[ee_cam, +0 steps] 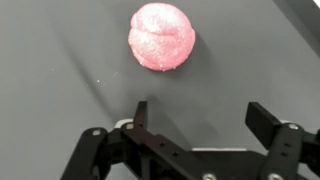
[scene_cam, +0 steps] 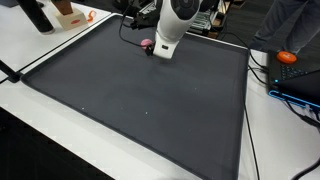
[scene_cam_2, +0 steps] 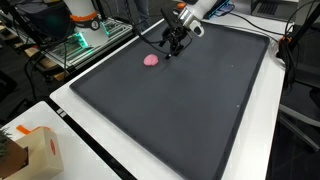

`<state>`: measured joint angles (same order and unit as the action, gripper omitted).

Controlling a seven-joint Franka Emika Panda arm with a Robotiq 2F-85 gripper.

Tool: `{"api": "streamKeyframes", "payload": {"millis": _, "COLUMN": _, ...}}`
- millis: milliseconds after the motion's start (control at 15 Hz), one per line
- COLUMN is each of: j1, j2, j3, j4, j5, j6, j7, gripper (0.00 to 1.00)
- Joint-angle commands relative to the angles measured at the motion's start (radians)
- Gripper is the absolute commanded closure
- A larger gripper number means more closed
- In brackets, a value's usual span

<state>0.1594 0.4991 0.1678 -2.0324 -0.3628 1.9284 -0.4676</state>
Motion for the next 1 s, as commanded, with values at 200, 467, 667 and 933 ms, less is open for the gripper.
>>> {"api": "streamKeyframes", "payload": {"millis": 200, "j1": 0.022, "j2": -0.106, "j3": 0.029, "j4": -0.138, "j5": -0.138, "j6": 0.029, "j7": -0.042, "gripper": 0.0}}
{"api": "streamKeyframes", "payload": {"millis": 467, "j1": 0.021, "j2": -0.139, "j3": 0.047, "j4": -0.183, "j5": -0.127, "j6": 0.027, "j7": -0.049, "gripper": 0.0}}
{"api": "streamKeyframes", "payload": {"millis": 667, "j1": 0.021, "j2": -0.157, "j3": 0.053, "j4": -0.204, "j5": -0.125, "j6": 0.029, "j7": -0.049, "gripper": 0.0}}
{"api": "streamKeyframes", "payload": {"millis": 933, "j1": 0.018, "j2": -0.166, "j3": 0.054, "j4": -0.213, "j5": -0.122, "j6": 0.037, "j7": -0.054, "gripper": 0.0}}
